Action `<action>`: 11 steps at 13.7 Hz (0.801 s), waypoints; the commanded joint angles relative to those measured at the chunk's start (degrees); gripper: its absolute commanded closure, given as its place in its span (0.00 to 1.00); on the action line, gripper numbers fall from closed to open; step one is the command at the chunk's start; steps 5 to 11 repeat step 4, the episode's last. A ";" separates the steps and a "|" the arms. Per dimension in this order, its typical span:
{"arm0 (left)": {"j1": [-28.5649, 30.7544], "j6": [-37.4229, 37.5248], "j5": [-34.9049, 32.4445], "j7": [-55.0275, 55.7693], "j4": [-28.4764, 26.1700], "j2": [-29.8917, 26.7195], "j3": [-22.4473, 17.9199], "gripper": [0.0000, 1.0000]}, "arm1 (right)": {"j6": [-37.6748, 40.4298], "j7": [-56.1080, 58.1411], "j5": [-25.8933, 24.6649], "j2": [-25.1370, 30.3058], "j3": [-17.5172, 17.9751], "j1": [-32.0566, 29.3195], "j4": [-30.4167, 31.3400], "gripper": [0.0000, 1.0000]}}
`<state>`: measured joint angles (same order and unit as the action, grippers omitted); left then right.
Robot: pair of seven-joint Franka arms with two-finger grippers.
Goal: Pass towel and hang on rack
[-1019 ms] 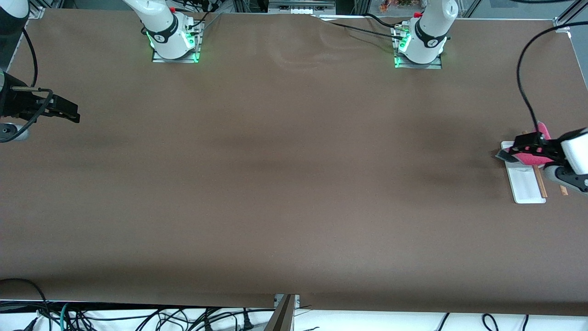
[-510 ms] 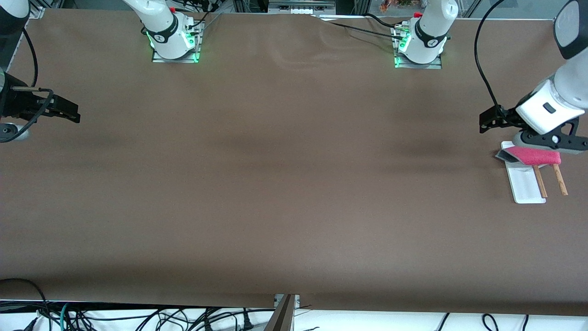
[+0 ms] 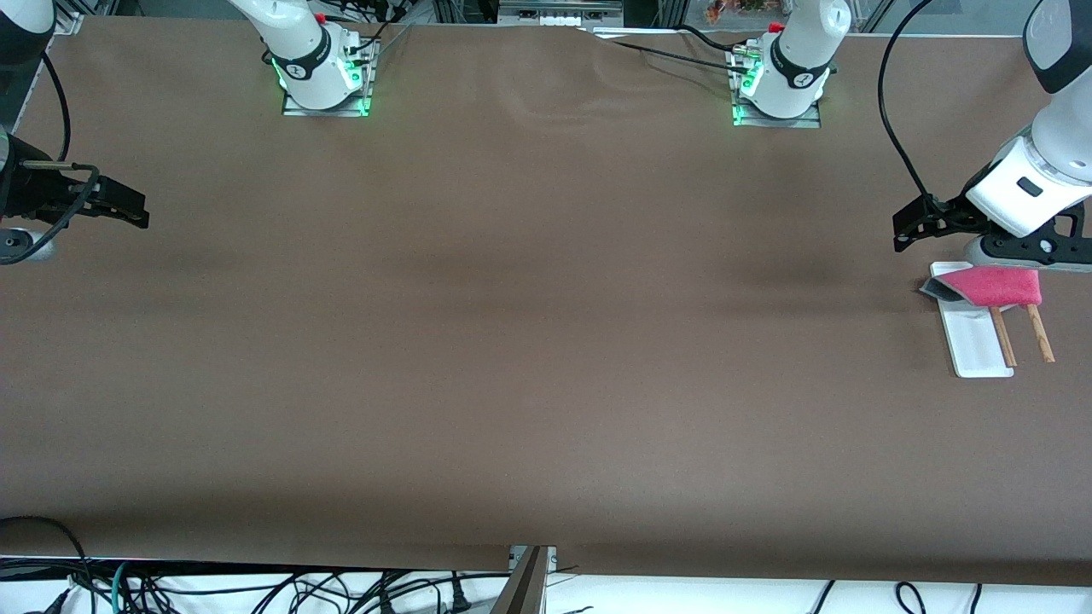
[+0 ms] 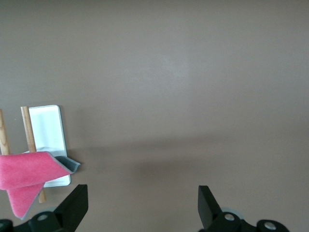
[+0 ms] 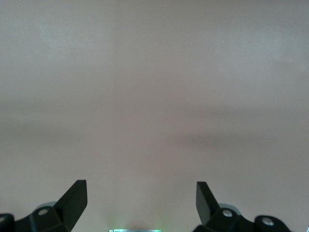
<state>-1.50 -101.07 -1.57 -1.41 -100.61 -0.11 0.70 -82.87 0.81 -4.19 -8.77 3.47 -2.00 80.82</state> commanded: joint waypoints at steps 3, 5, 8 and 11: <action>-1.05 2.28 1.48 0.53 -0.29 -1.29 -0.53 0.00 | -0.54 0.51 0.85 0.42 -0.22 0.24 0.39 0.00; -1.05 2.28 1.31 0.53 -0.29 -1.29 -0.53 0.00 | -0.54 0.51 0.94 0.42 -0.22 0.24 0.39 0.00; -1.05 2.28 1.31 0.53 -0.29 -1.29 -0.53 0.00 | -0.54 0.51 0.94 0.42 -0.22 0.24 0.39 0.00; -1.05 2.28 1.31 0.53 -0.29 -1.29 -0.53 0.00 | -0.54 0.51 0.94 0.42 -0.22 0.24 0.39 0.00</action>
